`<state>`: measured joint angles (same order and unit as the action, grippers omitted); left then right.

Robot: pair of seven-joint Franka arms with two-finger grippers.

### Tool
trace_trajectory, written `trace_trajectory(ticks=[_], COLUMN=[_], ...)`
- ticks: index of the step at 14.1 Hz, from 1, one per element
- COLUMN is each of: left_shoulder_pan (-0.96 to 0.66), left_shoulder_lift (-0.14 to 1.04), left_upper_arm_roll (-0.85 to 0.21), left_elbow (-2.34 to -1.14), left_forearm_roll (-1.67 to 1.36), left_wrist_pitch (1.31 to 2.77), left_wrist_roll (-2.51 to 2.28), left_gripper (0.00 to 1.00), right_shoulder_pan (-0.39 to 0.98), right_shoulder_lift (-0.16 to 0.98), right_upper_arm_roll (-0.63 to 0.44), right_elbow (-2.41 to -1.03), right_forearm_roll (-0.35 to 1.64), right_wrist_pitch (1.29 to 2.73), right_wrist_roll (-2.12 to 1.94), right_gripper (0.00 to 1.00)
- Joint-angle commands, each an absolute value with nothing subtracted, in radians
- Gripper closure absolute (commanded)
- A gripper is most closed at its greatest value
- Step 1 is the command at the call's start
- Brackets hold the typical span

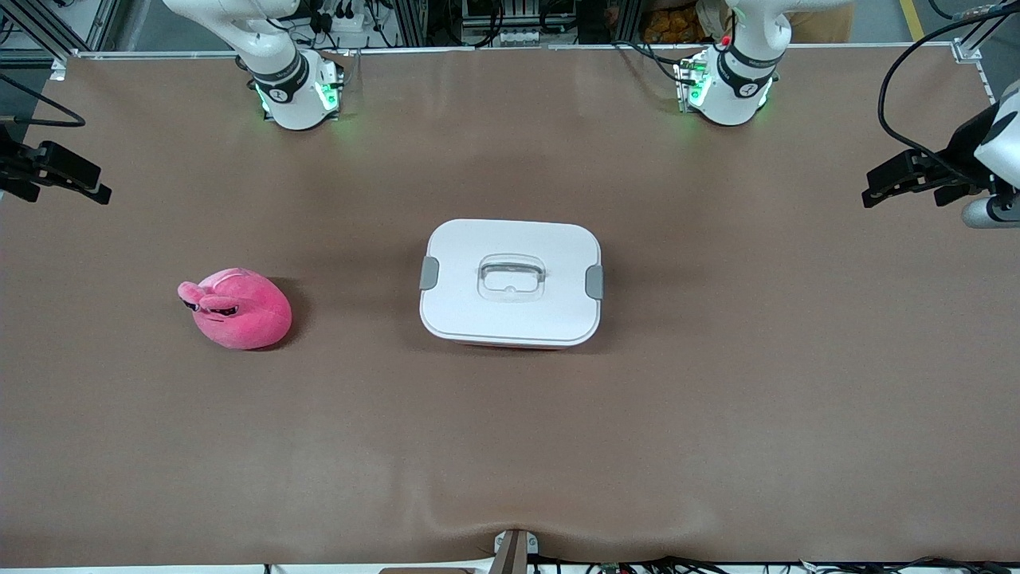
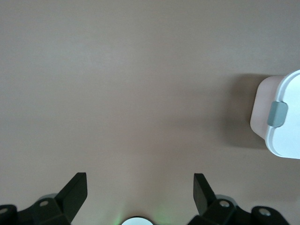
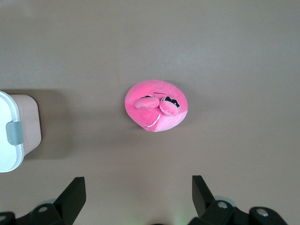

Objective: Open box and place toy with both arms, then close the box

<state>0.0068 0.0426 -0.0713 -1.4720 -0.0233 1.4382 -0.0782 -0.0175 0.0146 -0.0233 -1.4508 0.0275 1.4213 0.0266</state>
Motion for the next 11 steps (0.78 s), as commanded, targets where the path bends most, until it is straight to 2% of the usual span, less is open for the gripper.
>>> trace_trajectory(ticks=[1,11], left_shoulder_pan=[0.006,0.021], left_shoulder_lift=[0.051,0.100], left_upper_arm_roll=[-0.074,-0.067], left_elbow=[-1.457,-1.457], left_forearm_roll=[-0.005,-0.034], left_wrist_pitch=[1.439,1.437], left_wrist_roll=[-0.075,-0.132], left_gripper=[0.00,0.00], right_shoulder_pan=[-0.018,-0.018], right_shoulder_lift=[0.005,0.005], right_upper_arm_roll=[-0.026,-0.026], right_elbow=[-1.453,-1.453], right_forearm_roll=[0.043,0.043], right_wrist_pitch=[1.422,1.422], right_wrist_roll=[0.032,0.031], right_gripper=[0.00,0.00])
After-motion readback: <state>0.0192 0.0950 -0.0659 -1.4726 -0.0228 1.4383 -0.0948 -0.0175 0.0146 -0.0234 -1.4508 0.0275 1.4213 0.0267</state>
